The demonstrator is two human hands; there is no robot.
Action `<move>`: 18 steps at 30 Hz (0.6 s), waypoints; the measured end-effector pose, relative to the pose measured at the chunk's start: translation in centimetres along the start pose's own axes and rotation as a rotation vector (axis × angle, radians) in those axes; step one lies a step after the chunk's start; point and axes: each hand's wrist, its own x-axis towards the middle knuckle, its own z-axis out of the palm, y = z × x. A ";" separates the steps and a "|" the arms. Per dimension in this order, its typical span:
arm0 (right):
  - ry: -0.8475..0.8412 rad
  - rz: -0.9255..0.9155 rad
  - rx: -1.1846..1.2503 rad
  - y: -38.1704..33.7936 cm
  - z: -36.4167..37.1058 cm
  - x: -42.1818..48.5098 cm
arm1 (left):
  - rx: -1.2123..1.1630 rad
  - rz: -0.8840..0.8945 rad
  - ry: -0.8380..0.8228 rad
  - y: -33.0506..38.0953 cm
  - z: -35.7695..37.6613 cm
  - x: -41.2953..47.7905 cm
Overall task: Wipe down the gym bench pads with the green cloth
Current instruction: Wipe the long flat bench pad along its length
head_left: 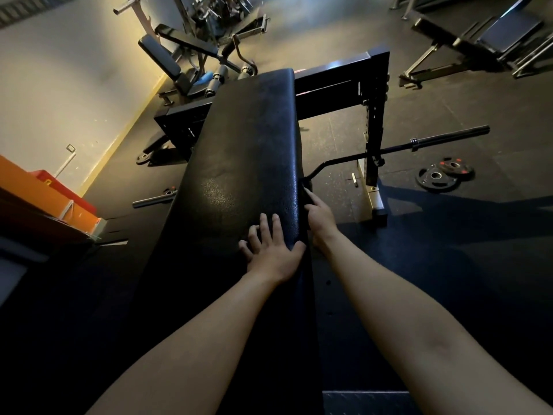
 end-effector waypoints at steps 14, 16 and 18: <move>0.151 -0.078 -0.260 1.9 -0.7 -2.9 | 0.003 0.006 -0.017 -0.1 0.2 0.3; 0.086 -0.018 -0.208 1.7 -0.5 -0.6 | -0.002 0.004 -0.020 -0.2 0.1 0.3; 0.052 -0.007 -0.257 2.1 -0.1 0.5 | -0.004 0.008 -0.016 -0.2 0.1 0.3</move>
